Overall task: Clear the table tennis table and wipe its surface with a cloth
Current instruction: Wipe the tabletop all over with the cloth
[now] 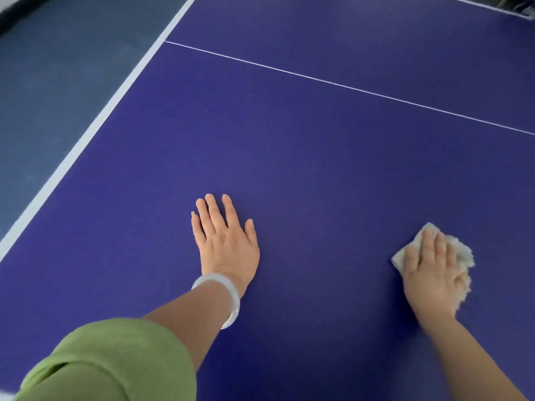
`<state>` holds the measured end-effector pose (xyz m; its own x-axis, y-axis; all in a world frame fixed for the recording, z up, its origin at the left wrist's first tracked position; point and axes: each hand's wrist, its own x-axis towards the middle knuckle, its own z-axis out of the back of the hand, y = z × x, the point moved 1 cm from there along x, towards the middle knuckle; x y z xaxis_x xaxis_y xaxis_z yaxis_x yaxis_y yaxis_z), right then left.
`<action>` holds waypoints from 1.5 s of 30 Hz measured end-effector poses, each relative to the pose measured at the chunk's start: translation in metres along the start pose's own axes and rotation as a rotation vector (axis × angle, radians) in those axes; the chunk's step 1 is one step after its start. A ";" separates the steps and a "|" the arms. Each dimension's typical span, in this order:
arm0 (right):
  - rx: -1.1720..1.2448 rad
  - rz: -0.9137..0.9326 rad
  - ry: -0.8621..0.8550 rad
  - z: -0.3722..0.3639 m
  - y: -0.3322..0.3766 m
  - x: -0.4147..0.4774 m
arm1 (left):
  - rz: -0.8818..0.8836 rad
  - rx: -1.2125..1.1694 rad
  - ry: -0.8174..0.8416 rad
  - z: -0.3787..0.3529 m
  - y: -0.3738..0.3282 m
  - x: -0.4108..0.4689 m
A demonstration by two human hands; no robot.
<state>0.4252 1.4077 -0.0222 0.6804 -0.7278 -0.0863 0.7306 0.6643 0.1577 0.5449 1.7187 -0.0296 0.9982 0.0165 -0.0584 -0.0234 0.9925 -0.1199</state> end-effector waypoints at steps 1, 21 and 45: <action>0.026 -0.116 -0.002 -0.001 0.002 -0.016 | 0.000 0.003 0.003 0.000 0.000 0.000; -0.025 -0.232 0.004 -0.009 -0.013 -0.119 | -0.035 -0.039 0.016 0.002 0.003 -0.002; -0.064 0.638 0.047 -0.051 0.182 -0.251 | -0.027 -0.088 -0.038 0.031 0.206 -0.044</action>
<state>0.3903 1.7198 -0.0220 0.9831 -0.1791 -0.0383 0.1827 0.9740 0.1339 0.4984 1.9265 -0.0213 0.9999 -0.0043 -0.0164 0.0008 0.9783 -0.2073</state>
